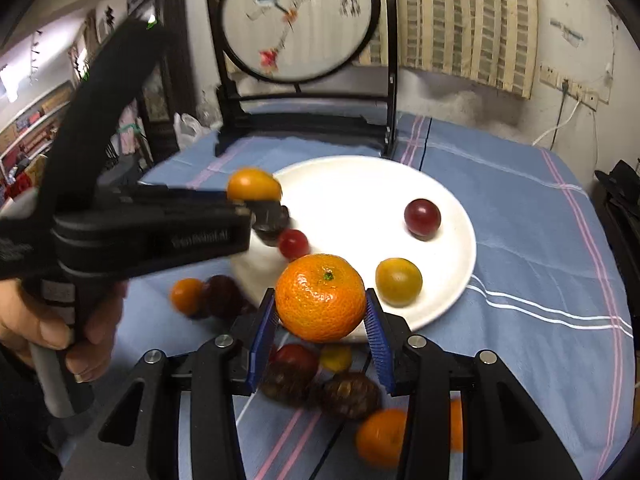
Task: Organize fruits
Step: 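Drop the mandarin and orange tomato onto the plate, opening both tools, then grasp the orange tomato with the left tool while the right tool grasps a mandarin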
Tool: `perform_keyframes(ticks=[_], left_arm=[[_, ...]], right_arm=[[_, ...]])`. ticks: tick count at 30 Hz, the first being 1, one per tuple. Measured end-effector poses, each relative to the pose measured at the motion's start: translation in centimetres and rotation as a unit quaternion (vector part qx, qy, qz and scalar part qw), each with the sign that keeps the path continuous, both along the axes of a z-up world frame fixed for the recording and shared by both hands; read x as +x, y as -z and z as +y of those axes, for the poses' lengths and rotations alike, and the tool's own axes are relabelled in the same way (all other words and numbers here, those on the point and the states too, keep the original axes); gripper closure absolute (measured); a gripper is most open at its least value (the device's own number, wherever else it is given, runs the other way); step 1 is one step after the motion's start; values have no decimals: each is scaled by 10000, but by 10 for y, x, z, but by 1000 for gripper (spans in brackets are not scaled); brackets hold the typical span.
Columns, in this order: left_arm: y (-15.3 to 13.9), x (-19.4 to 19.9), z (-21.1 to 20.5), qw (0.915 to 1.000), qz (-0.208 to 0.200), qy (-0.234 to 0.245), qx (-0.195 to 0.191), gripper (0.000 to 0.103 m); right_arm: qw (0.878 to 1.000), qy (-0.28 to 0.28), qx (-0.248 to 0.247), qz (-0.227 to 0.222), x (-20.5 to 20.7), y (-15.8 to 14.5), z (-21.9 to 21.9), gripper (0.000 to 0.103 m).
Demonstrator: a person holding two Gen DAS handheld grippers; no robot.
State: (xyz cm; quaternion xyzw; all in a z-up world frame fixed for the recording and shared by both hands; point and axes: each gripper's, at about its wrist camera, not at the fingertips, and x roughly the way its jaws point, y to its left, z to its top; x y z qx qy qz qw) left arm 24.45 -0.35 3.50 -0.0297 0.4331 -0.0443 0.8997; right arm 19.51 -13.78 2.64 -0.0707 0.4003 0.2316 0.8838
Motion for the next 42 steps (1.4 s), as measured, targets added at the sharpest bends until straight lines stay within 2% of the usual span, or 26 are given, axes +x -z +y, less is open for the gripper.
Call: perform_keyframes(ticks=[3, 8, 9, 11, 12, 15, 17, 19, 23, 26, 33, 37, 42], left_arm=[[13, 25, 0, 9998, 141, -50, 136, 66], [30, 49, -7, 9991, 377, -11, 170, 64], [33, 52, -7, 9990, 408, -48, 162, 60], [33, 52, -5, 9990, 343, -208, 174, 42], [31, 50, -4, 9990, 301, -272, 183, 40], [22, 37, -1, 9995, 166, -234, 128, 33], [14, 20, 2, 9995, 59, -246, 196, 23], [8, 0, 4, 9995, -49, -257, 201, 19], [5, -39, 8, 9996, -104, -227, 144, 18], [8, -69, 8, 9988, -206, -287, 350, 16], [18, -122, 12, 9981, -325, -257, 453, 11], [31, -130, 17, 9978, -280, -250, 541, 9], [45, -126, 31, 9976, -234, -449, 472, 9]], right_arm=[[9997, 21, -45, 249, 18, 15, 6, 59], [9991, 14, -103, 417, 31, 29, 17, 59], [9989, 37, -84, 469, 33, 31, 17, 58], [9989, 91, -30, 464, 32, 30, 16, 55], [9989, 96, 15, 451, 31, 28, 14, 55], [9992, 104, 151, 359, 19, 19, 4, 52], [9993, 117, 229, 280, 7, 12, -7, 48], [9992, 180, 268, 213, -4, 8, -19, 44], [9992, 326, 200, 109, -27, 5, -43, 43], [9989, 438, 133, 103, -45, 7, -58, 43], [9980, 539, 1, 319, -75, 25, -72, 43], [9971, 480, -138, 571, -82, 43, -68, 43], [9944, 704, -335, 710, -76, 63, -65, 42]])
